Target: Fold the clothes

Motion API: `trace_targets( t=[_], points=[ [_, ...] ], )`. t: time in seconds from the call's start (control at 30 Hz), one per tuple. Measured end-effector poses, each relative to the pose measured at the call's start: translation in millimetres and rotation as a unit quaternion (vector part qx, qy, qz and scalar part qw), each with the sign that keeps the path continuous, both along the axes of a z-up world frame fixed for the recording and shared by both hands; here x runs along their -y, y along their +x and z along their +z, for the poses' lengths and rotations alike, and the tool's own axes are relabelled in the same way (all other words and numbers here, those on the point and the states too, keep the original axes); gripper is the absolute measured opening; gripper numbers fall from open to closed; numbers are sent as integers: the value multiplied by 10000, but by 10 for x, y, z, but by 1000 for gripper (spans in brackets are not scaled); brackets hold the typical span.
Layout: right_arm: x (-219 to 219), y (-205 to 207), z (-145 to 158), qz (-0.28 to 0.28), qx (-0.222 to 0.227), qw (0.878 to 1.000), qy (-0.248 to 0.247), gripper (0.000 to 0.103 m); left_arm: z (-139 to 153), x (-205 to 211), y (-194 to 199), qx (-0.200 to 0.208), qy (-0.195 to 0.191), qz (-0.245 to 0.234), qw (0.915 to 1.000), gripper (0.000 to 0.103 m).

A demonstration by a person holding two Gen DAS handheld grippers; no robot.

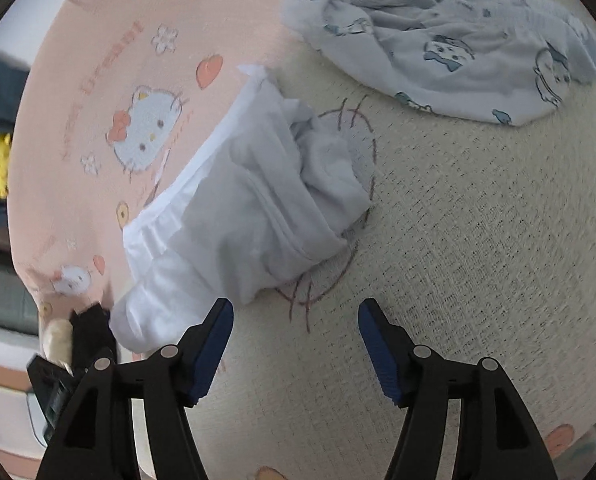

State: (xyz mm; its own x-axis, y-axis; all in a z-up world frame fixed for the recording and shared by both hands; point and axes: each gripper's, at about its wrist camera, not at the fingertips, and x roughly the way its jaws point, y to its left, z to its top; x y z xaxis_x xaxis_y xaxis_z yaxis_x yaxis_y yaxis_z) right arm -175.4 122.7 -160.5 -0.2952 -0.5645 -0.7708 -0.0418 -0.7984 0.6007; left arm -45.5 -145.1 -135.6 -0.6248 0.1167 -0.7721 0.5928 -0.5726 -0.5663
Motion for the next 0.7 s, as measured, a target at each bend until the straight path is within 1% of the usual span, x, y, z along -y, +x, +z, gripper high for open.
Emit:
trace_targets(
  t=[0.07, 0.1, 0.17, 0.27, 0.3, 0.4, 0.6, 0.63, 0.67, 0.7],
  points=[
    [-44, 8, -14, -187, -21, 9996, -206, 69, -57, 6, 2, -29, 187, 39, 9998, 77],
    [-66, 6, -20, -275, -27, 9992, -304, 72, -105, 17, 11, -66, 348, 110, 9993, 77],
    [-98, -20, -50, -493, -33, 9972, -570, 73, -220, 47, 36, -158, 728, 312, 9967, 77],
    [-85, -104, -102, -644, -26, 9938, -903, 73, -362, 108, 135, -500, 1171, 793, 9887, 77],
    [-76, -129, -107, -657, -41, 9930, -981, 73, -385, 127, 160, -608, 1244, 921, 9861, 77],
    [-59, -223, -129, -755, -63, 9897, -1211, 73, -417, 206, 160, -791, 1333, 1117, 9816, 77],
    [-33, -313, -140, -908, -132, 9862, -1376, 73, -445, 301, 99, -1030, 1375, 1605, 9720, 78],
    [-9, -327, -133, -920, -169, 9866, -1339, 73, -441, 299, 84, -1050, 1354, 1651, 9713, 81],
    [14, -340, -127, -932, -205, 9869, -1300, 75, -431, 291, 66, -1059, 1323, 1675, 9712, 86],
    [37, -354, -120, -945, -242, 9872, -1261, 75, -421, 285, 43, -1043, 1291, 1670, 9719, 88]
  ],
)
